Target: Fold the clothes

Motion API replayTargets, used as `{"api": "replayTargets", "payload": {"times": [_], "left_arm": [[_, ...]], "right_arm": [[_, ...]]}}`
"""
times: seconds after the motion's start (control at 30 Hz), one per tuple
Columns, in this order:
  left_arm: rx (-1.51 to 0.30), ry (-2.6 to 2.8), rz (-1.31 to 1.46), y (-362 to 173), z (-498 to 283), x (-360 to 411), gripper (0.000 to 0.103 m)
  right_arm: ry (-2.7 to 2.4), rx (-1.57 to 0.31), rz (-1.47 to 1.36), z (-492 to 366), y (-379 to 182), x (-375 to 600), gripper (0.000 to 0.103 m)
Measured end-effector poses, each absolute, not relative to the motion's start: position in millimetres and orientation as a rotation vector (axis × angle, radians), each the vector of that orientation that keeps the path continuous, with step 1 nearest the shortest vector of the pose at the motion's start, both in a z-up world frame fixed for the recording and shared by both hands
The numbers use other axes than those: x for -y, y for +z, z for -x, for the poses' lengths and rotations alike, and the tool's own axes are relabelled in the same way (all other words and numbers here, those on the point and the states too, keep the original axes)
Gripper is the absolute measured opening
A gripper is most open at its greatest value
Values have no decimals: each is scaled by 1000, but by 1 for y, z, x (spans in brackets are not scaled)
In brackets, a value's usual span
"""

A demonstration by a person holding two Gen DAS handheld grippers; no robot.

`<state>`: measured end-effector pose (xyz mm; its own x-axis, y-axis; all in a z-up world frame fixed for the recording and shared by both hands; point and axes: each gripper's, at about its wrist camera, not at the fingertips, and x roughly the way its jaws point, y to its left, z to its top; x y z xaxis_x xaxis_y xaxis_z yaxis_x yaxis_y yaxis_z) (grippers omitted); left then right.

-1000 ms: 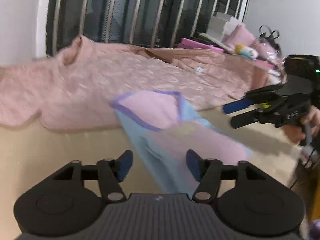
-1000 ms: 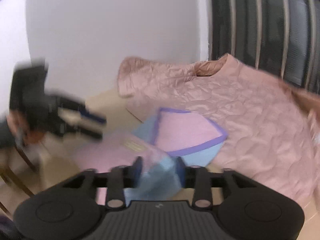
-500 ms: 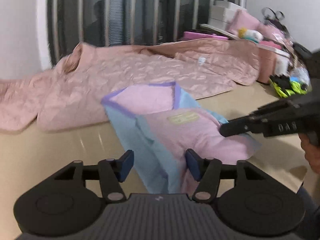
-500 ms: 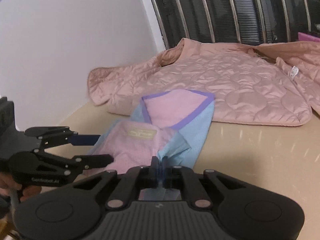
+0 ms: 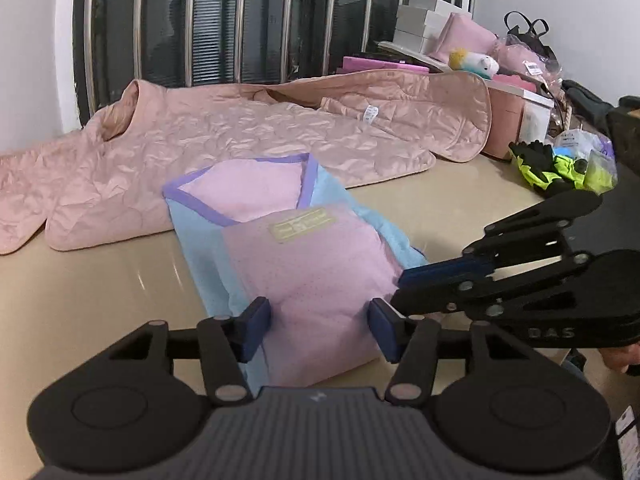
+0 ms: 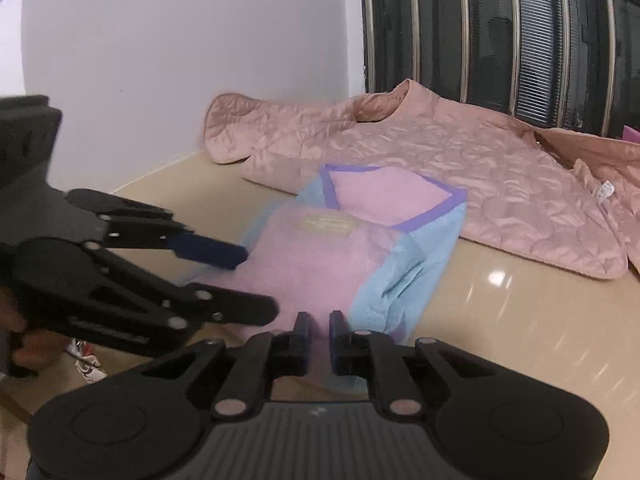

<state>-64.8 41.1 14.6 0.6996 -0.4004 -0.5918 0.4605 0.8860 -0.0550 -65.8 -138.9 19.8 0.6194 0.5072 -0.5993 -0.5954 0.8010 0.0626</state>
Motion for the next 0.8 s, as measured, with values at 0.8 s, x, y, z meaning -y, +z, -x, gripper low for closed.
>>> {"api": "replayTargets", "payload": {"times": [0.8], "left_arm": [[-743, -136, 59, 32, -119, -97, 52]], "right_arm": [[385, -746, 23, -128, 53, 146, 40]]}}
